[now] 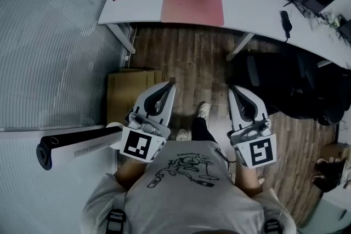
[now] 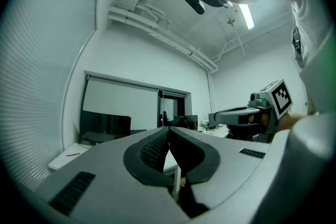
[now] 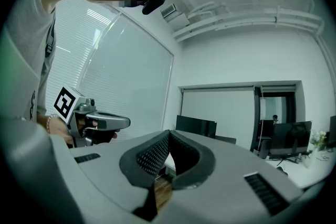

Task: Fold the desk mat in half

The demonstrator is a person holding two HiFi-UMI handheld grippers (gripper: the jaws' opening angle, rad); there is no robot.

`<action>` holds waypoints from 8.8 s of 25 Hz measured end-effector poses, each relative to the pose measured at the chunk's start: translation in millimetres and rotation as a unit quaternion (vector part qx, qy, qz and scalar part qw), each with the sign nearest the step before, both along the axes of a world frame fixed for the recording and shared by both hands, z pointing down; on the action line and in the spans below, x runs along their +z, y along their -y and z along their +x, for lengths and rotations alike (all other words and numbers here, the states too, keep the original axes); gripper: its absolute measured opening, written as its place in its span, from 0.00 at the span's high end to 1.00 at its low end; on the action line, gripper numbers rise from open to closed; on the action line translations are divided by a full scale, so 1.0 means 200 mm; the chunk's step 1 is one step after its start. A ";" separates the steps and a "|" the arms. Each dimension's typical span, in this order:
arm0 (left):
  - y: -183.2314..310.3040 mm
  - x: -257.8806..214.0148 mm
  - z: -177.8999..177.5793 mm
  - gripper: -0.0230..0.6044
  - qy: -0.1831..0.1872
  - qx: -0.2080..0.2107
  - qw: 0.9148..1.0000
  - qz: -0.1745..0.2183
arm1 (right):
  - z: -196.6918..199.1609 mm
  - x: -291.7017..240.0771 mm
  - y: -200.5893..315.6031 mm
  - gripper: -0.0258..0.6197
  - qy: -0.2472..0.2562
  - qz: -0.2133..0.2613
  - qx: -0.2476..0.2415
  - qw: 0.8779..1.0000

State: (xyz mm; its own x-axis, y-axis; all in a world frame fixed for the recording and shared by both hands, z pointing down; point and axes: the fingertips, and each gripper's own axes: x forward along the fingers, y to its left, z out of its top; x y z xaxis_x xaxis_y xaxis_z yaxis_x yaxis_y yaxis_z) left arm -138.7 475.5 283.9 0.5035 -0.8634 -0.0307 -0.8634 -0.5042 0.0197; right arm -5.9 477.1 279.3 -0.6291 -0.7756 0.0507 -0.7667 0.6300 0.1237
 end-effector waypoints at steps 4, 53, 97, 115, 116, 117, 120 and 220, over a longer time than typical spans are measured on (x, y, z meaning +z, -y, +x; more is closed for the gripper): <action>0.14 0.00 0.07 0.93 0.003 -0.001 1.000 -0.001 | 0.07 0.01 0.13 0.95 0.004 -0.001 -0.003 1.000; 1.59 0.06 0.72 0.93 0.013 -0.031 0.999 -0.027 | 0.73 0.01 1.61 0.95 0.041 -0.015 -0.009 0.999; 2.94 0.67 -0.21 0.86 0.000 -0.011 0.988 -0.153 | -0.13 0.01 2.91 0.95 0.001 -0.008 0.020 1.000; 3.02 1.85 -0.65 0.80 0.041 -0.126 0.941 -0.313 | -0.15 0.03 2.98 0.95 -0.003 0.000 0.012 1.000; 3.02 1.89 -0.66 0.79 0.045 -0.129 0.938 -0.320 | -0.15 0.03 2.98 0.95 -0.002 0.001 0.013 1.000; 3.01 1.93 -0.68 0.79 0.048 -0.131 0.935 -0.327 | -0.15 0.03 2.99 0.95 -0.002 0.000 0.013 1.000; 2.98 2.03 -0.72 0.77 0.044 -0.136 0.927 -0.347 | -0.15 0.04 2.98 0.95 0.000 -0.002 0.015 1.000; 2.95 2.14 -0.13 0.91 0.124 0.051 0.926 -0.353 | 0.07 0.03 2.84 0.95 0.025 -0.001 0.026 0.999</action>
